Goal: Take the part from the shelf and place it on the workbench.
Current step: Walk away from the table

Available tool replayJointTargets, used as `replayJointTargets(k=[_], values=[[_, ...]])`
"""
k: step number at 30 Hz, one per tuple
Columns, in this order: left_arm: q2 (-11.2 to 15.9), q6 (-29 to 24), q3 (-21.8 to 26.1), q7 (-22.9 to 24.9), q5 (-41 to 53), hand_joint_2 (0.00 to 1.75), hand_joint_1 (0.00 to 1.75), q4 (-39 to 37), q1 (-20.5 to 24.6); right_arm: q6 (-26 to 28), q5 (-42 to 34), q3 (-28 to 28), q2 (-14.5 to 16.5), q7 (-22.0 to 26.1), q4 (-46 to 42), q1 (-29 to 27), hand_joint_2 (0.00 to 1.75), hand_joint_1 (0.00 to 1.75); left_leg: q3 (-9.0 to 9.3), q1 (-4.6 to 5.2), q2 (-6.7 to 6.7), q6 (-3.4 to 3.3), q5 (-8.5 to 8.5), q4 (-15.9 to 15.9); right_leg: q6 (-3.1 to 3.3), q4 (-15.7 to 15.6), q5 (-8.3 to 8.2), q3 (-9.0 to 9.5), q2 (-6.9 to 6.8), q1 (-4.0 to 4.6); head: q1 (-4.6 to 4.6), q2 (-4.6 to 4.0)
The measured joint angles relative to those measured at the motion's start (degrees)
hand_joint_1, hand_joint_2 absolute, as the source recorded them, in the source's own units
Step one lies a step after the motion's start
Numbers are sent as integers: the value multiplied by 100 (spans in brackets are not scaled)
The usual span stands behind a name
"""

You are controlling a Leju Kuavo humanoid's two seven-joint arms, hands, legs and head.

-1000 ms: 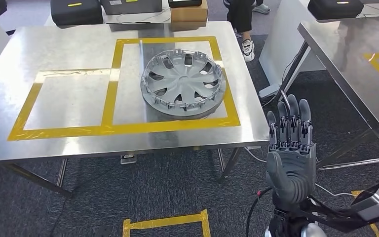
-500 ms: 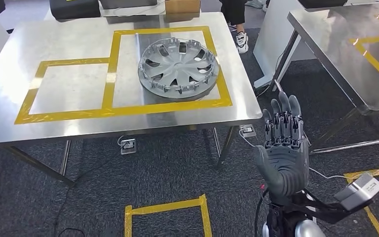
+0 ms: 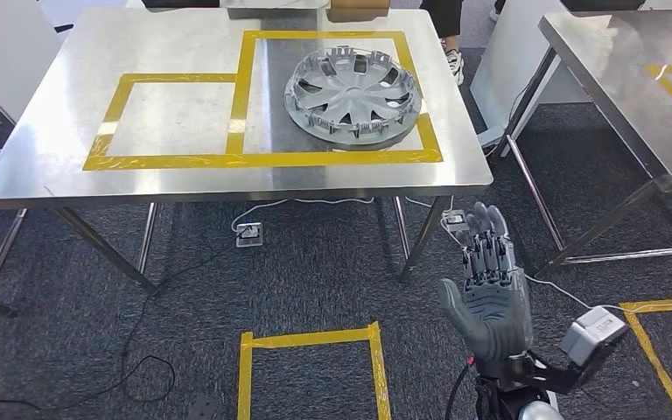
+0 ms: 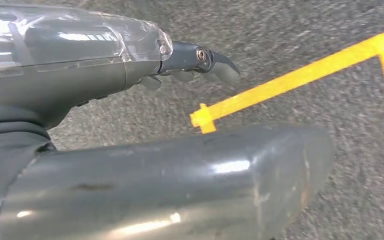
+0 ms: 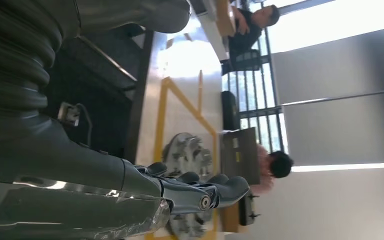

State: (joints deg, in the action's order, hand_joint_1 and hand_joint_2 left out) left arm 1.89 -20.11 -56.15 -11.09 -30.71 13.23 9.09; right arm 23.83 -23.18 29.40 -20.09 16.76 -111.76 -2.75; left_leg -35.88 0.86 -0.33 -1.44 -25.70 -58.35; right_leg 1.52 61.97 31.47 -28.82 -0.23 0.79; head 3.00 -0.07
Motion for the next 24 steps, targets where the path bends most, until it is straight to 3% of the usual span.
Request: replayJointTargets(k=[2, 4, 5, 7, 9, 10, 11, 12, 13, 15, 17, 19, 20, 21, 24], values=[[-33, -2, -6, 25, 16, 0, 0, 3, -3, -2, -5, 30, -23, -17, 436, 34, 175, 0, -54, -23, 14, 44, 121, 26, 105, -640, 47, 374, 22, 96, 11, 1], [-60, 10, -28, 53, 52, 0, 0, 2, -4, 229, 94, 105, 17, -211, 1174, 183, 175, 0, -83, -59, 30, 108, 235, 81, 107, -824, -59, 392, 17, 127, 88, 1], [-68, 19, -51, 78, 82, 0, 0, 2, 1, 414, 141, 158, 73, -372, 1689, 305, 175, 0, -114, -66, 30, 135, 197, 72, 112, -891, -164, 360, -3, 122, 130, 1], [-98, 36, -97, 150, 161, 0, 0, 4, 23, 802, 168, 255, 254, -763, 3032, 541, 175, 0, -247, -69, 25, 191, -202, -217, 107, -1005, -367, 245, -51, 73, 152, 1], [-127, 46, -122, 221, 225, 0, 0, 7, 39, 1038, 137, 328, 452, -1074, 4354, 617, 175, 0, -412, -99, 24, 262, -760, -883, 88, -984, -502, 57, -113, 47, 104, 0], [-134, 50, -137, 249, 246, 0, 0, 7, 39, 1090, 117, 361, 534, -1204, 4896, 607, 175, 0, -453, -121, 28, 303, -874, -1198, 64, -941, -551, -55, -148, 32, 88, 0], [-136, 52, -158, 269, 263, 0, 0, 7, 38, 1104, 102, 388, 604, -1318, 5314, 590, 175, 0, -429, -145, 32, 346, -845, -1394, 39, -879, -593, -179, -176, 13, 78, 0], [-136, 55, -179, 287, 279, 0, 0, 6, 36, 1100, 93, 405, 668, -1453, 5684, 581, 175, 0, -323, -170, 37, 387, -706, -1420, 12, -798, -627, -310, -192, -14, 69, 1], [-135, 55, -195, 302, 292, 0, 0, 5, 35, 1081, 96, 426, 734, -1615, 6029, 584, 175, 0, -108, -198, 40, 430, -536, -1233, -18, -700, -649, -441, -196, -44, 58, 1], [-138, 60, -222, 322, 313, 0, 0, 5, 44, 1026, 117, 477, 855, -1937, 6710, 585, 175, 0, 421, -224, 19, 489, -522, -542, -85, -476, -675, -665, -185, -81, 17, 1], [-149, 74, -243, 333, 324, 0, 0, 4, 47, 969, 161, 524, 943, -2181, 7256, 572, 175, 0, 684, -212, -3, 431, -701, -125, -146, -330, -712, -781, -161, -81, 20, 1], [-161, 90, -254, 340, 332, 0, 0, 3, 45, 910, 215, 554, 1005, -2347, 7653, 578, 175, 0, 653, -202, 10, 293, -672, -116, -193, -306, -775, -810, -133, -85, 61, 1], [-165, 96, -258, 344, 336, 0, 0, 2, 50, 875, 238, 572, 1032, -2421, 7833, 587, 175, 0, 610, -204, 19, 227, -627, -119, -224, -277, -725, -831, -113, -95, 69, 1], [-171, 99, -266, 347, 340, 0, 0, 1, 56, 841, 256, 595, 1059, -2487, 8013, 591, 175, 0, 556, -208, 20, 165, -568, -118, -257, -182, -571, -861, -90, -105, 83, 0], [-183, 104, -289, 353, 355, 0, 0, 1, 63, 757, 293, 660, 1137, -2615, 8488, 616, 175, 0, 329, -193, -3, 63, -359, -120, -330, 682, 285, -998, -41, -130, 139, 0]])
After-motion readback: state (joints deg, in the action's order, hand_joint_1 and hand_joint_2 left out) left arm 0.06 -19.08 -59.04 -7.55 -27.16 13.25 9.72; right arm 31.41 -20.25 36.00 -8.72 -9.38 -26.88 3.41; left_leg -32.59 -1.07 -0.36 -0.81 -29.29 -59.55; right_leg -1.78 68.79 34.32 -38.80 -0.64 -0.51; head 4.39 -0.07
